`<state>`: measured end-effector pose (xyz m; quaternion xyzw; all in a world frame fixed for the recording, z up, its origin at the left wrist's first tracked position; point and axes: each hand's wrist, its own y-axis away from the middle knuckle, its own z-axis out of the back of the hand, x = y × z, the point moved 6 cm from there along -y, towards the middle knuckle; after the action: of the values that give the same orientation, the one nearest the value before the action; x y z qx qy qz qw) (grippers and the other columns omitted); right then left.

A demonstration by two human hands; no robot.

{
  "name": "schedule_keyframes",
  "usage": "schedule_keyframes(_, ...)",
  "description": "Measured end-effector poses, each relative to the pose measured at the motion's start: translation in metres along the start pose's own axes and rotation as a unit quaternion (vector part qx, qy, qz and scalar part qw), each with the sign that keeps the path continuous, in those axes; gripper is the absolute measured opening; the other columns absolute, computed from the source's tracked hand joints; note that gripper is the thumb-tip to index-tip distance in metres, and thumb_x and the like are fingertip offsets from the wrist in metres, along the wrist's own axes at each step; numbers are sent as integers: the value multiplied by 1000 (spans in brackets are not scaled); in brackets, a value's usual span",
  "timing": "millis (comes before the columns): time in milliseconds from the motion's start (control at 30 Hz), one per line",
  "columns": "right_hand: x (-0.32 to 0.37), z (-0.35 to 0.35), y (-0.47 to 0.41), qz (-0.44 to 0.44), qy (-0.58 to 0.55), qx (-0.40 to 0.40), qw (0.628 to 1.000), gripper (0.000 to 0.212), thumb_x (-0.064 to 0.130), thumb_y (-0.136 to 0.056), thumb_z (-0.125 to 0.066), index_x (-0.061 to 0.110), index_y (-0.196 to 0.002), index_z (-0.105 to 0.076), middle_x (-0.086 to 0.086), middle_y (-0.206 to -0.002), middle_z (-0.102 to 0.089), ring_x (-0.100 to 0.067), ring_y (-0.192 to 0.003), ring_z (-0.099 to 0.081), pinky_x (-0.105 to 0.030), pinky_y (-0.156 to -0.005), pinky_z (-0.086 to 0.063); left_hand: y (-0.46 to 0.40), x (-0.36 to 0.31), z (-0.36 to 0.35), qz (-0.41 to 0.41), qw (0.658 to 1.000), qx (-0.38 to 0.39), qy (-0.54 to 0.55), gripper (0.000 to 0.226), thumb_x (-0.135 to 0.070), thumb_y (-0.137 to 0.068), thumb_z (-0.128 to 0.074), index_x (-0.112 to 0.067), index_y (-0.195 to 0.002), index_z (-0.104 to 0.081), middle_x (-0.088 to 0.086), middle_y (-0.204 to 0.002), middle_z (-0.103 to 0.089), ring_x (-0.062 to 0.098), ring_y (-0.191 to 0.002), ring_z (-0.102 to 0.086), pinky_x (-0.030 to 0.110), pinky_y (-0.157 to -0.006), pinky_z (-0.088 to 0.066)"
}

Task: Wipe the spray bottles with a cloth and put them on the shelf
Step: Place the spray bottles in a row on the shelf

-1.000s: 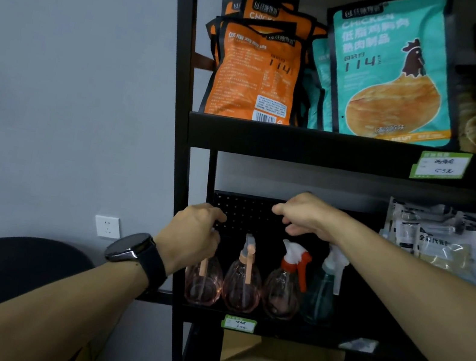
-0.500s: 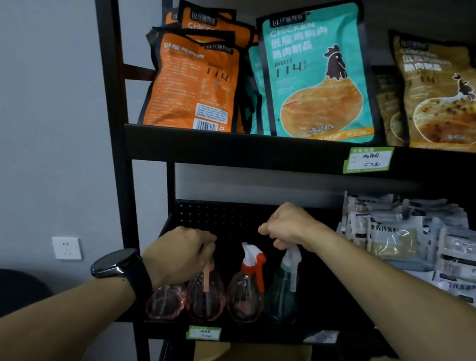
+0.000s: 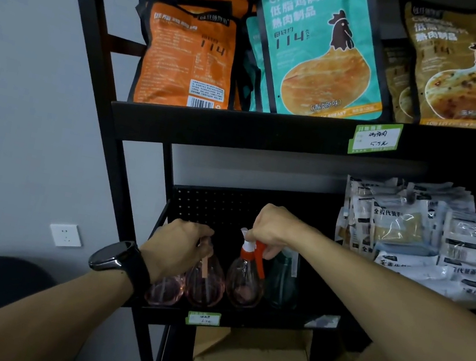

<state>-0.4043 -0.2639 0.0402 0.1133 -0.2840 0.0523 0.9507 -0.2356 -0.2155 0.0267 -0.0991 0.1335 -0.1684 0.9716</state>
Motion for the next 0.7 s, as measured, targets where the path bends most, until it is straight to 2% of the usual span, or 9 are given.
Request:
schedule_keyframes(167, 0, 0, -1, -10, 0, -5, 1000, 15, 15, -85, -65, 1, -89, -70, -13, -74, -74, -20, -60, -73, -32, -74, -61, -1, 1, 0, 0, 1000, -1, -3, 11, -30, -98, -55, -23, -95, -64, 1, -90, -68, 23, -89, -64, 39, -77, -54)
schedule_keyframes(267, 1, -2, 0, -14, -8, -1, 1000, 14, 14, -85, -66, 2, -89, -72, -11, -72, -74, -19, -60, -73, -32, -75, -61, -1, 1, 0, 2, 1000, -1, -1, 15, -31, -97, -56, -22, -85, -60, -3, -83, -66, 19, -83, -63, 39, -75, -54)
schedule_keyframes(433, 4, -3, 5, -32, -19, 2, 999, 15, 12, -85, -66, 1, -93, -73, -5, -64, -73, -15, -58, -72, -26, -74, -60, 0, 1, 0, -3, 1000, -2, 2, 16, -30, -97, -56, -20, -87, -63, -2, -82, -67, 19, -81, -63, 39, -75, -54)
schedule_keyframes(567, 5, -3, 6, -43, -19, -4, 999, 12, 13, -86, -65, 2, -88, -69, -3, -55, -69, -14, -57, -71, -26, -74, -60, -1, 0, 1, -5, 1000, -4, 1, 16, -28, -97, -56, -17, -87, -63, -3, -80, -64, 20, -82, -63, 39, -74, -53)
schedule_keyframes(700, 6, -4, 6, -49, -21, 0, 999, 15, 15, -85, -67, 3, -92, -71, -7, -69, -74, -16, -68, -74, -28, -79, -59, -1, 0, 1, -7, 1000, -8, 10, 13, -27, -96, -57, -18, -92, -66, -1, -87, -68, 20, -85, -64, 36, -77, -53)
